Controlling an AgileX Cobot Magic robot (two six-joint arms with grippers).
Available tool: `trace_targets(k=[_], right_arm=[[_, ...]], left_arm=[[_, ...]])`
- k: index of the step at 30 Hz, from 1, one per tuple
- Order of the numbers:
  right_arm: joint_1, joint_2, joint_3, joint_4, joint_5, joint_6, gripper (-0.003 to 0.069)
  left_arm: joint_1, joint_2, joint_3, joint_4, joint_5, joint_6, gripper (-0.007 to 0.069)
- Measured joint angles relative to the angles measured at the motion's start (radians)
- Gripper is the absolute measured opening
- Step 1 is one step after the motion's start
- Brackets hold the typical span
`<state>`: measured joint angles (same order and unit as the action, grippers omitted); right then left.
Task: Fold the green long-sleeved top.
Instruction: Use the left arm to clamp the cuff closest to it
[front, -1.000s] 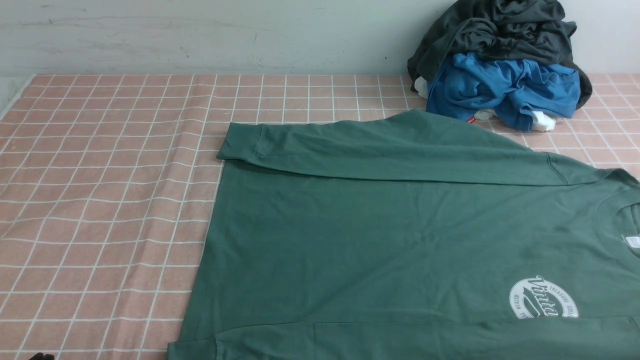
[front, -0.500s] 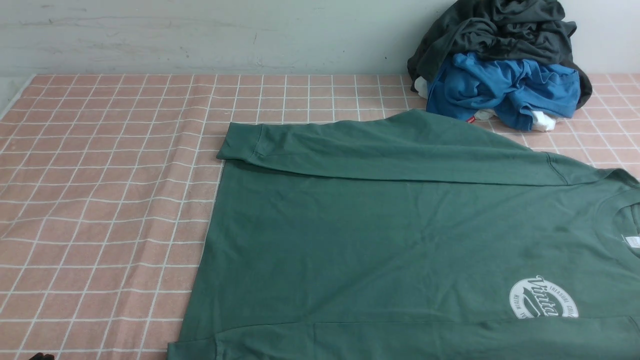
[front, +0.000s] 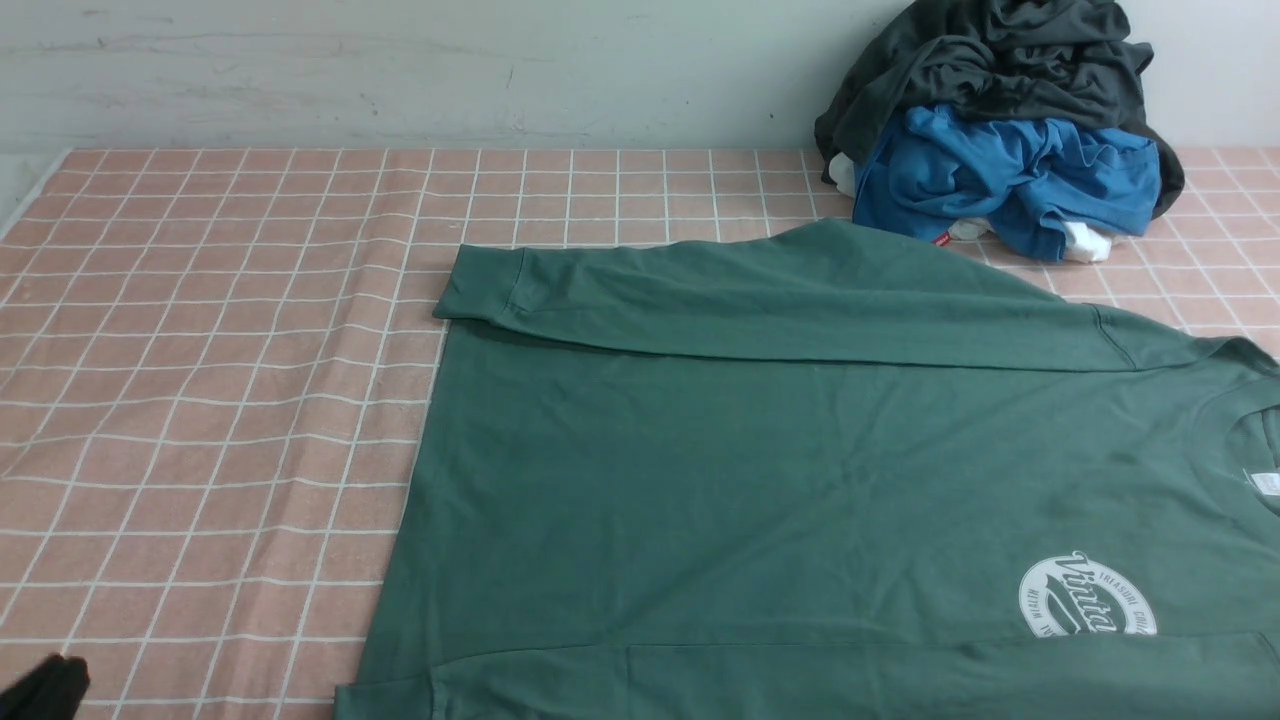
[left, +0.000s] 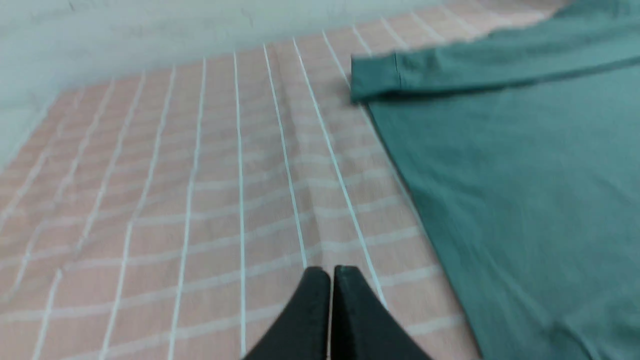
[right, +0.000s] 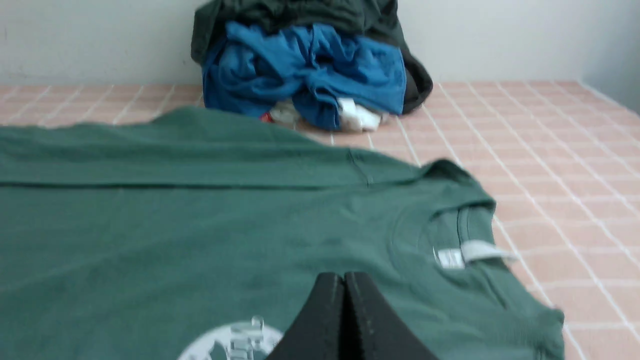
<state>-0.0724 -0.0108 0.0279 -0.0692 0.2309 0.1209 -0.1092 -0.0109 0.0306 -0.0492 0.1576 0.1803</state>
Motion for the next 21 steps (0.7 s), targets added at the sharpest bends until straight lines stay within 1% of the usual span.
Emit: trace_targets(k=[2,3,6,7,8,10,11,12,13,15,16,18,19,20,21], right_arm=[[0.000,0.000,0.001,0.000,-0.150,0.007,-0.0014],[0.000,0.000,0.001,0.000,-0.197,0.010,-0.0014],[0.000,0.000,0.001,0.024,-0.465,0.075,-0.0014],[0.000,0.000,0.001,0.027,-0.482,0.085,-0.0014],[0.000,0.000,0.001,0.038,-0.589,0.110,-0.0014],[0.000,0.000,0.001,0.050,-0.713,0.141,-0.0014],[0.000,0.000,0.001,0.050,-0.749,0.151,-0.0014],[0.000,0.004,-0.004,0.047,-0.783,0.163,-0.0014],[0.000,0.020,-0.021,0.037,-0.778,0.176,-0.0014],[0.000,0.072,-0.105,-0.010,-0.709,0.187,-0.0014],[0.000,0.078,-0.117,-0.017,-0.699,0.187,-0.0014],[0.000,0.172,-0.272,-0.125,-0.550,0.192,-0.0014],[0.000,0.224,-0.362,-0.184,-0.443,0.195,-0.0014],[0.000,0.269,-0.407,-0.219,-0.380,0.200,-0.0014],[0.000,0.316,-0.467,-0.260,-0.283,0.210,-0.0014]], left_arm=[[0.000,0.000,0.000,0.000,-0.135,0.000,-0.0003],[0.000,0.000,0.000,0.000,-0.191,0.000,-0.0003],[0.000,0.000,0.000,0.000,-0.414,-0.003,-0.0003],[0.000,0.000,0.000,0.000,-0.428,-0.004,-0.0003],[0.000,0.000,0.000,-0.008,-0.521,-0.022,-0.0003],[0.000,0.000,0.000,-0.029,-0.671,-0.085,-0.0003],[0.000,0.000,-0.010,-0.038,-0.711,-0.132,-0.0003],[0.000,0.002,-0.038,-0.042,-0.699,-0.180,-0.0003],[0.000,0.014,-0.088,-0.039,-0.648,-0.226,-0.0003],[0.000,0.080,-0.237,-0.009,-0.464,-0.290,-0.0003],[0.000,0.101,-0.270,-0.006,-0.422,-0.297,-0.0003],[0.000,0.251,-0.457,0.049,-0.185,-0.315,-0.0003],[0.000,0.353,-0.528,0.082,-0.087,-0.315,-0.0003],[0.000,0.413,-0.574,0.095,-0.015,-0.315,-0.0003],[0.000,0.505,-0.611,0.105,0.055,-0.313,-0.0003]])
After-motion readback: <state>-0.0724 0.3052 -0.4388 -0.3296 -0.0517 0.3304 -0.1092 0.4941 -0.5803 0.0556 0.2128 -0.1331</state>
